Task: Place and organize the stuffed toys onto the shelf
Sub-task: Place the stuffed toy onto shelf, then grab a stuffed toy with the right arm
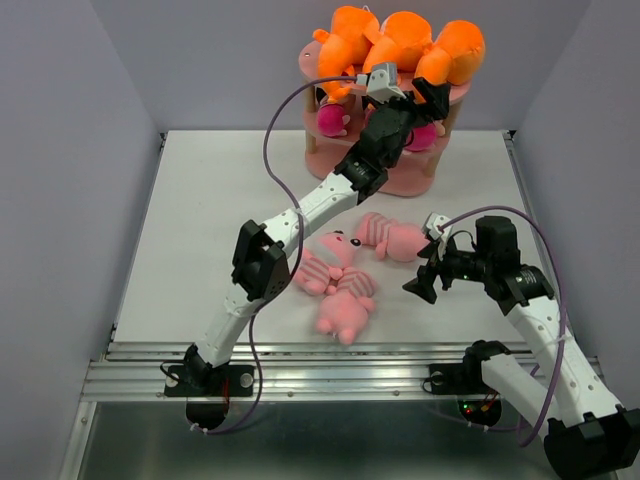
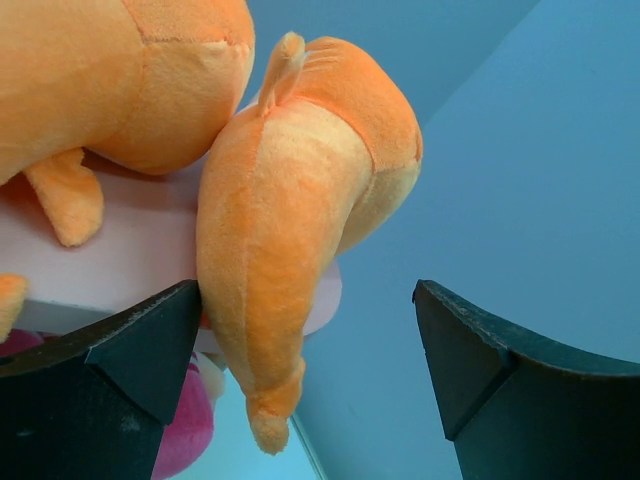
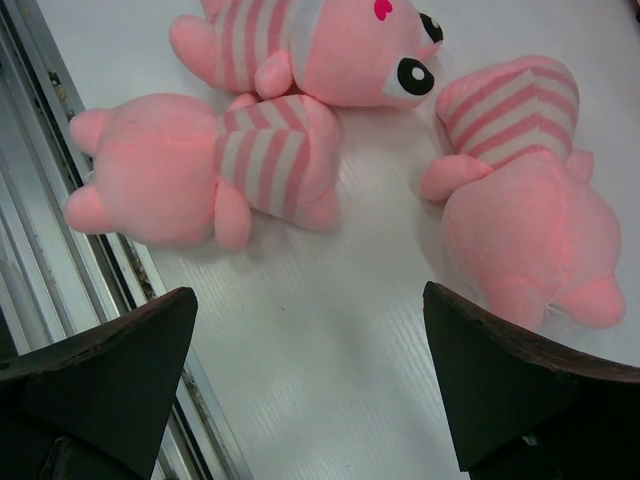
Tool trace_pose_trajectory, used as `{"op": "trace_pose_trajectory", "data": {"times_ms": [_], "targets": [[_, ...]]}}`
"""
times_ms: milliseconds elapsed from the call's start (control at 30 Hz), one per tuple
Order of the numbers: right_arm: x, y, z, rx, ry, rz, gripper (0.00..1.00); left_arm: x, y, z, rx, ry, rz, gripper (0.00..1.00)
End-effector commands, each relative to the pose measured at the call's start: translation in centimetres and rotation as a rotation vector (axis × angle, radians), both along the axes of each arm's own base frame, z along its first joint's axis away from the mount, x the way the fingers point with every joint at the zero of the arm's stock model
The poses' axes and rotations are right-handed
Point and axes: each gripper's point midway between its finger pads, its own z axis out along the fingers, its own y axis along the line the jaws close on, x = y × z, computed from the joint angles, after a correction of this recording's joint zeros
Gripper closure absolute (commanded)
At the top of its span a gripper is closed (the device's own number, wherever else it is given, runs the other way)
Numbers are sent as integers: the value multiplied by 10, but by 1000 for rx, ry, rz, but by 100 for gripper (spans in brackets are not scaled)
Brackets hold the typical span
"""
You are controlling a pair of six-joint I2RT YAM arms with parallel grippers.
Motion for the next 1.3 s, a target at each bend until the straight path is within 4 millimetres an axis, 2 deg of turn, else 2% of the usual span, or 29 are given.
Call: {"op": "trace_pose_trajectory", "data": {"times_ms": [0,200,333,500,700,900,933,967,1000,1033,1100,1133,1200,1233,1267], "targets": [[2,2,6,3,-30,16,0,-13,29,47,-20,-52,58,1],[2,2,5,0,-24,16,0,-19,36,51,10,-59,95,1],[2,2,4,0,-21,16,0,-27,44,63,24,-75,125,1],[3,1,3,-3,-21,15,0,-47,38,80,44,-117,76,1],[4,1,0,-11,-16,14,0,-84,50,107,71,-161,57,1],[3,1,-2,-17,-17,29,0,-119,107,113,131,-166,113,1],[3,1,-2,-18,-19,34,0,-129,126,112,154,-169,132,1],[2,1,-3,-19,-18,37,0,-135,137,110,166,-169,143,1],[3,1,-4,-22,-21,40,0,-148,159,107,180,-167,157,1],[3,1,-5,-24,-20,42,0,-154,169,104,196,-167,167,1],[3,1,-7,-30,-21,43,0,-165,195,94,237,-169,193,1],[5,0,-8,-35,-23,42,0,-180,217,83,261,-159,195,1],[6,0,-10,-42,-24,43,0,-191,244,69,309,-149,209,1],[7,-1,-12,-49,-22,47,0,-206,262,54,357,-140,195,1],[7,-1,-15,-56,-21,53,0,-213,272,43,387,-132,189,1]]}}
